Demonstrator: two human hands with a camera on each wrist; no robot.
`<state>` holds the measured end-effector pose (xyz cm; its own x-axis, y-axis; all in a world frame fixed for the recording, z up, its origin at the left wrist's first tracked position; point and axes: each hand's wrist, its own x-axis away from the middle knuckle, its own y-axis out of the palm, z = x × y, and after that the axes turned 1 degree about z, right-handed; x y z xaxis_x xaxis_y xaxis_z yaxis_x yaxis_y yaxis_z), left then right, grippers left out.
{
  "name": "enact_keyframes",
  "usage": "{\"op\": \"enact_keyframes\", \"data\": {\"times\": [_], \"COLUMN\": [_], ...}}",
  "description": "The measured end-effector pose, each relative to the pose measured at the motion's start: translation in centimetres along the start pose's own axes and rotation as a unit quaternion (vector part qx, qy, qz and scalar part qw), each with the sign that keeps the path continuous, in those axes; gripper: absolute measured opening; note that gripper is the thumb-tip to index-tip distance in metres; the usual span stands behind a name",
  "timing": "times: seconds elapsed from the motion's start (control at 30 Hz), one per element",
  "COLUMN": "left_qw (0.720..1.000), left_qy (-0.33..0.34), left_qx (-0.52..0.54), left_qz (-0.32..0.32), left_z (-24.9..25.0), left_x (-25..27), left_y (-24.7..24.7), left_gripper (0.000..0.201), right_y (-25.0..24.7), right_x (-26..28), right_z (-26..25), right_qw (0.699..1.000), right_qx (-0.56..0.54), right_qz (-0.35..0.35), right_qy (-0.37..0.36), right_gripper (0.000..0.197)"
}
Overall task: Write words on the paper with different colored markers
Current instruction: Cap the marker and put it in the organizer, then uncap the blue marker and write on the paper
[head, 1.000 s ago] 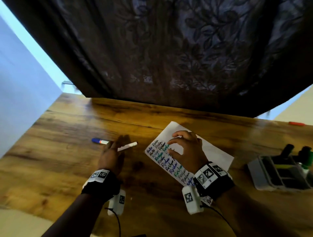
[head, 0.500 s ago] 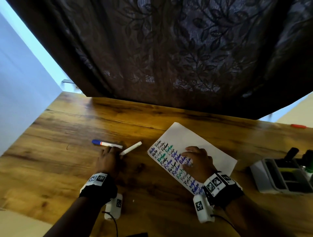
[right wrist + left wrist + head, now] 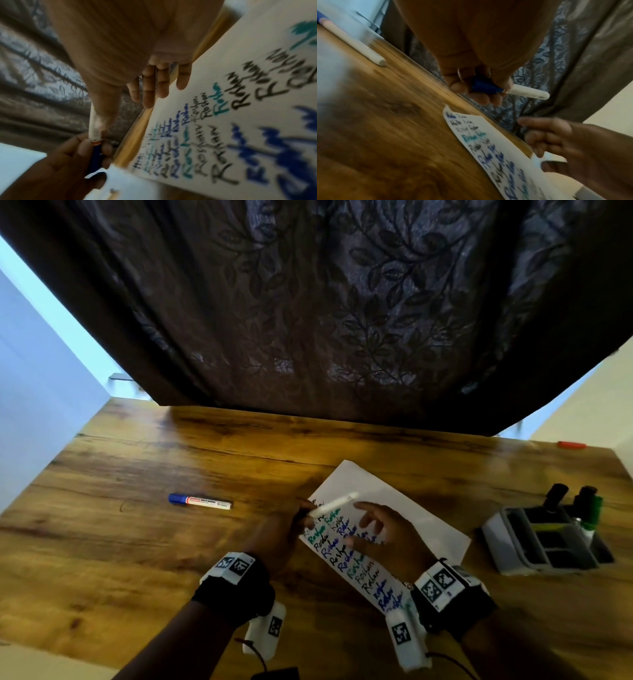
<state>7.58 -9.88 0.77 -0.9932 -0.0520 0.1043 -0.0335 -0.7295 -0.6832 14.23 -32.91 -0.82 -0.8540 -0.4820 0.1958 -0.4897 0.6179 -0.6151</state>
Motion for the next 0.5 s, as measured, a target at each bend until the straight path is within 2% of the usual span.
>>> {"op": "enact_keyframes", "data": {"times": [0.07,0.13,0.2,0.37,0.5], "left_qw": [0.998,0.994,0.991,0.993,0.992], "left_qy": [0.039,0.089,0.117,0.116,0.123], "left_qx": [-0.002,0.017,0.035,-0.004,-0.035], "left_qz": [-0.041,-0.064,-0.059,-0.023,-0.015], "left_z": [1.5,2.7,3.6,4.2,4.3], "left_x": [0.4,0.5,0.4,0.3,0.4], "left_y": [0.6,1.1,1.3,0.1,-0.8], "left_gripper": [0.018,0.018,0.020,0.022,0.020], "right_y": [-0.5,-0.8,-1.0,-1.8,-2.8], "right_x": [0.1,0.2,0.3,0.2,0.5], "right_z": [-1.3,-2.4,-3.4,-4.0,-4.5], "right_qw": [0.987,0.972,0.965,0.946,0.937], "right_qx": [-0.156,-0.228,-0.255,-0.326,-0.345], "right_qz": [-0.035,-0.048,-0.032,0.003,-0.041], "right_qy": [-0.007,-0.030,-0.041,-0.005,-0.031], "right_gripper": [0.057,0.040,0.030,0.044,0.039]}}
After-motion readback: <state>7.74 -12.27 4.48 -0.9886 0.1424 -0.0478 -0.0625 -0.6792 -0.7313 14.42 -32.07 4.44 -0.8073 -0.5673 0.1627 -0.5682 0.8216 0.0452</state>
